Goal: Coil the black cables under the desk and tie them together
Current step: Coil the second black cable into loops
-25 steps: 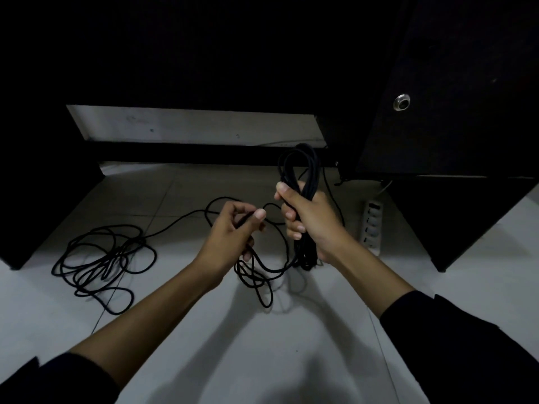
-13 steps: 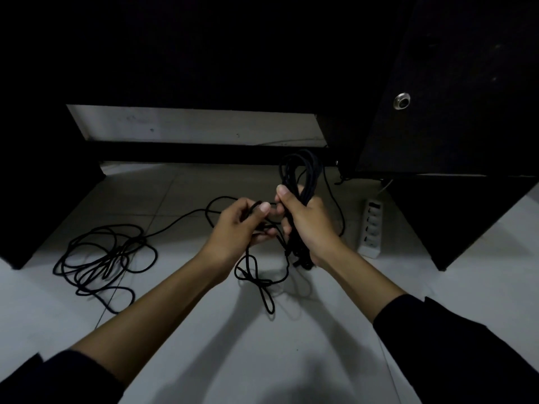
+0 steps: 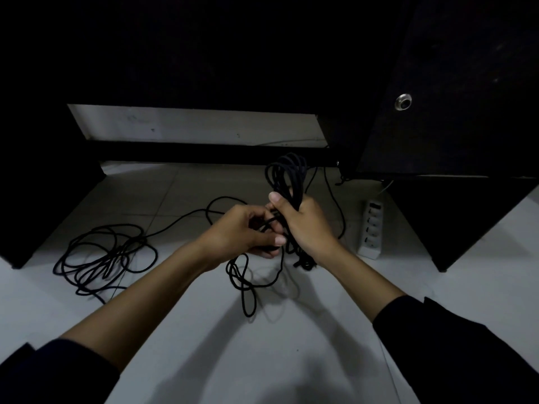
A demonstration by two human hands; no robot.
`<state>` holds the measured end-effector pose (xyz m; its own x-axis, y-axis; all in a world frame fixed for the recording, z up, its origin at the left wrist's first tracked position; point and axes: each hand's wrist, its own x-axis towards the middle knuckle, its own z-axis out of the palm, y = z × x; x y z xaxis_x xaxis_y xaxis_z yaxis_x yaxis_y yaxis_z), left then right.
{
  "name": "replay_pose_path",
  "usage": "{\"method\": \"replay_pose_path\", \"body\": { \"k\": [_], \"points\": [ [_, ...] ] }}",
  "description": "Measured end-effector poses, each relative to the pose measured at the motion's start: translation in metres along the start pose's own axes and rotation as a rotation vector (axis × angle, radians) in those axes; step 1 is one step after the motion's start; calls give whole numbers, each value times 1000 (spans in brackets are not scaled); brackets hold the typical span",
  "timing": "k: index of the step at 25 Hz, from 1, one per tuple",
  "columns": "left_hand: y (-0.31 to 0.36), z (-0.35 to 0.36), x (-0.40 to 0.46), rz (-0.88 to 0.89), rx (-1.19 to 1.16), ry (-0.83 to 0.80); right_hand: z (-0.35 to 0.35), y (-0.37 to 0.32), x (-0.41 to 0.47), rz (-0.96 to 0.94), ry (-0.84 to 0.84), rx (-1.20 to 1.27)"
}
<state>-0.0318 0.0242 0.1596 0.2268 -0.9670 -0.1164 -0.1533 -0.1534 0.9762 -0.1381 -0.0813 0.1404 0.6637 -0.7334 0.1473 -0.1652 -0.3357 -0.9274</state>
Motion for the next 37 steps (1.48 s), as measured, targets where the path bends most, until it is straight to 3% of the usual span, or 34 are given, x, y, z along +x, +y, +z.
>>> {"method": "replay_pose_path", "body": {
  "k": [6,9,11,15,20,24,29,34,37],
  "points": [
    [8,-4,-2,-8,-38,99,0,3,-6,34,-52,-94],
    [16,-22,-4,89,350,207,-3,6,-9,115,-85,-15],
    [25,-32,-7,162,480,200,-6,7,-10,179,-99,14],
    [39,-36,-12,241,342,77,-6,5,-14,167,-155,27],
    [42,-23,3,357,245,208,9,-5,-24,373,-238,378],
    [33,-18,14,394,280,294,17,-4,-31,404,-279,560],
    [26,-22,19,317,133,377,13,0,-37,310,-310,499],
    [32,-14,17,249,-14,264,8,-5,-31,194,-291,469],
    [32,-13,17,124,-273,193,6,-11,-28,192,-309,572]
  ]
}}
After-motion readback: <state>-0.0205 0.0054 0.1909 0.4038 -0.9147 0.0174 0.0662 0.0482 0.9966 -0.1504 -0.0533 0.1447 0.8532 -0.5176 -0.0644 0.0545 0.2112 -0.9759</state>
